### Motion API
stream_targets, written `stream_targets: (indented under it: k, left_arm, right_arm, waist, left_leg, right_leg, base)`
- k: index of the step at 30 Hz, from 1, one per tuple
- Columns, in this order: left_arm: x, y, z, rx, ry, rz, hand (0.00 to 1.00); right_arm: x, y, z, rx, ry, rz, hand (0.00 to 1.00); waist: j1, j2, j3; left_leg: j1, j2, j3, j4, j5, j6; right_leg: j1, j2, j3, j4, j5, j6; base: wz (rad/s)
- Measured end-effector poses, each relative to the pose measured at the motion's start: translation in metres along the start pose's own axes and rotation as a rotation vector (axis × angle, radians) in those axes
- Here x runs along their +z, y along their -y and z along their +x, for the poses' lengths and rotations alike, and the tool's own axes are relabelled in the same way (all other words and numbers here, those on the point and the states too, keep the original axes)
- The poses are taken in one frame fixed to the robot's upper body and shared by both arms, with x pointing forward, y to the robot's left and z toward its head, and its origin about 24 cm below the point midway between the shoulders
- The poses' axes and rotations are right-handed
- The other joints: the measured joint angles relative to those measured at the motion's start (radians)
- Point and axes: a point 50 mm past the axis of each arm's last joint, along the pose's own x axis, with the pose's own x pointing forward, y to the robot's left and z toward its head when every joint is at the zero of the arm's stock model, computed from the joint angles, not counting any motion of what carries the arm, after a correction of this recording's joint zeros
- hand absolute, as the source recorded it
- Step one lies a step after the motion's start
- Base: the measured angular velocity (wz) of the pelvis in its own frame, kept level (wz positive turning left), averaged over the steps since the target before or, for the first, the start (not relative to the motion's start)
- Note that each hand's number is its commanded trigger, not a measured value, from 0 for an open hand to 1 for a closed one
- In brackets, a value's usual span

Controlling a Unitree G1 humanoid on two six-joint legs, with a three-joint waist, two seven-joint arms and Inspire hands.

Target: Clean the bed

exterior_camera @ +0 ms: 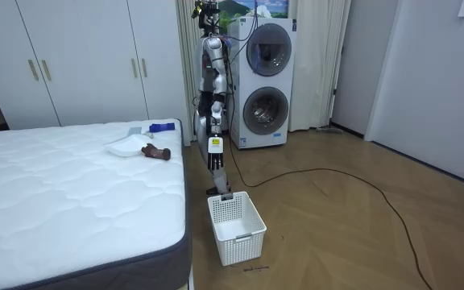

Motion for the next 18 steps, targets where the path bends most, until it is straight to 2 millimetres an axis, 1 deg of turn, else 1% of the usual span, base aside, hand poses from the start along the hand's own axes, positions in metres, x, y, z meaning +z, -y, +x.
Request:
stream_targets:
  k: [6, 12, 18]
  left_arm:
    - [0.0008, 0.0007, -0.0001, -0.004, 0.006, 0.007, 0.00]
    - [0.0000, 0.0007, -0.0002, -0.002, 0.007, 0.009, 0.00]
    - [0.0044, -0.0055, -0.0001, 0.061, 0.037, 0.002, 0.00]
  right_arm:
    - [-0.0003, 0.0007, 0.0001, -0.015, -0.002, 0.000, 0.00]
    - [0.0020, 0.0024, 0.0001, -0.043, 0.012, 0.004, 0.00]
    - [0.0050, 0.0059, -0.0001, -0.094, 0.037, 0.008, 0.00]
  waist:
    - [0.000, -0.001, -0.0001]
    - [-0.001, -0.001, -0.0003]
    - [-0.001, -0.001, -0.0011]
  left_leg:
    - [-0.001, -0.001, 0.000, 0.000, 0.000, 0.000]
    - [-0.002, -0.001, 0.000, 0.001, 0.000, 0.000]
    - [-0.011, 0.000, 0.001, 0.003, 0.000, 0.000]
  right_leg:
    - [-0.001, 0.000, 0.000, 0.000, -0.001, 0.001]
    - [-0.001, -0.002, -0.010, 0.000, -0.002, 0.001]
    - [-0.017, -0.001, -0.008, 0.000, -0.002, 0.000]
  base:
    - [0.00]
    - [0.01]
    - [0.00]
